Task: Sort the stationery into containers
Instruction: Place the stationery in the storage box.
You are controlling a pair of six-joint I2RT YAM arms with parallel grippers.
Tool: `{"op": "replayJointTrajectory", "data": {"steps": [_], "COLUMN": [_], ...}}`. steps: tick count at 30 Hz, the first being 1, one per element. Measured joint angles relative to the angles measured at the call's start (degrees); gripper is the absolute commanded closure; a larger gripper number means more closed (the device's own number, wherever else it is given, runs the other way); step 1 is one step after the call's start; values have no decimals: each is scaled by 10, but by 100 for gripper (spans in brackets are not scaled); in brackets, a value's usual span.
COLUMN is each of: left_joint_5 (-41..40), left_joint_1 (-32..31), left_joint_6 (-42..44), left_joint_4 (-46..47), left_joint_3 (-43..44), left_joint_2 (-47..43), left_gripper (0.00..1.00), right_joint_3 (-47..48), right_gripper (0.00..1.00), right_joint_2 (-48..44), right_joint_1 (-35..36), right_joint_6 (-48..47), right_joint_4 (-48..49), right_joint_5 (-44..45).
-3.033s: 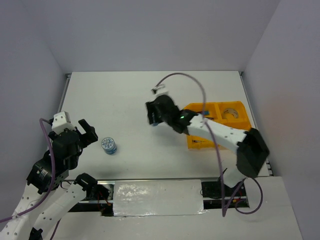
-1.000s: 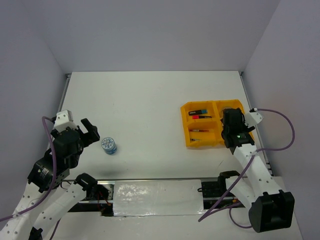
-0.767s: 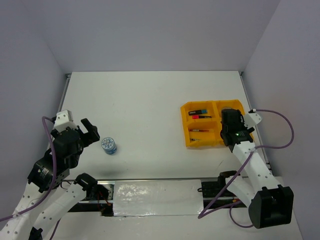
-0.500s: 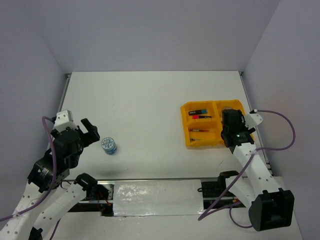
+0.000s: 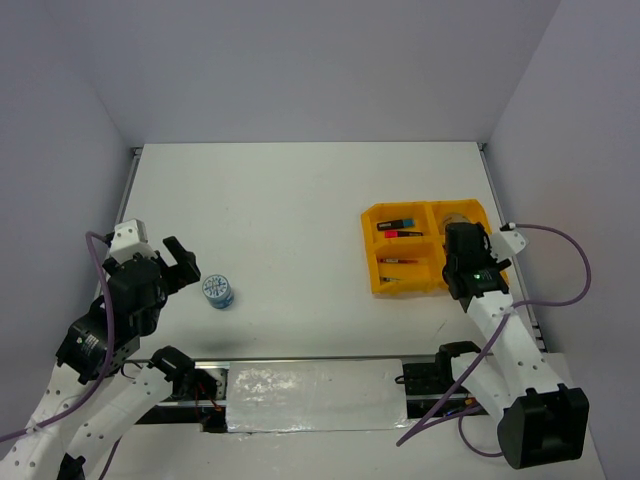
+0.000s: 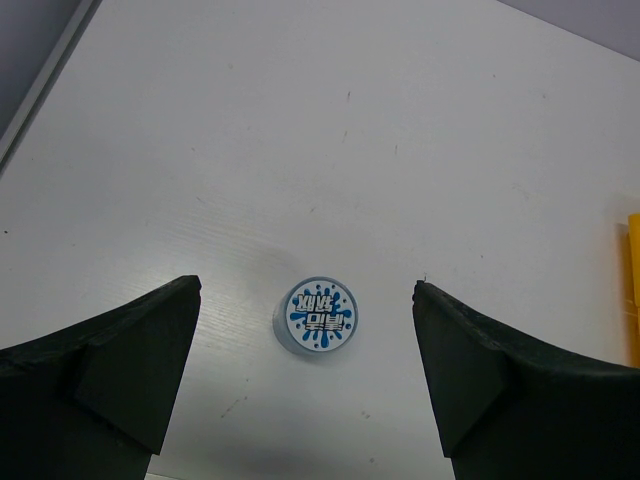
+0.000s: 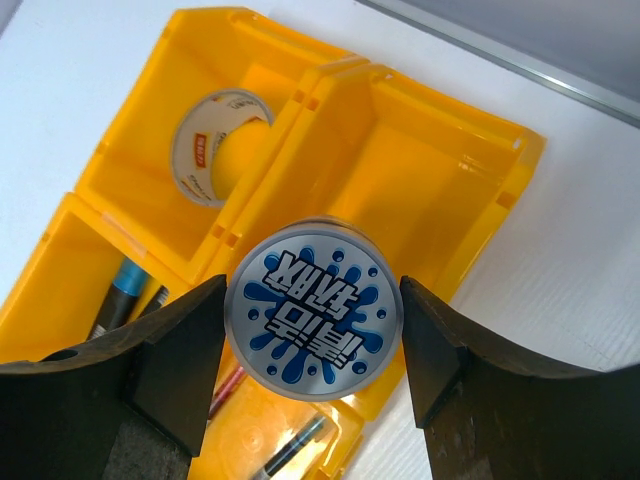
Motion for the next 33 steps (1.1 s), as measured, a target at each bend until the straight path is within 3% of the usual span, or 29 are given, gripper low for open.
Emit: {"op": "replayJointTrajectory", "data": {"steps": [33], "left_joint_5": [2], "left_joint_1": [0], "left_joint_6": [0], "left_joint_4": [0], "left_joint_3": [0], "left_joint_2": [8], "left_gripper": [1], "right_joint_3": [-24], "right_gripper": [100], "right_joint_2": [-28], "right_joint_1": [1], "right_joint_6": [-7], "right_joint_4": [16], "right_joint_5": [-13]}}
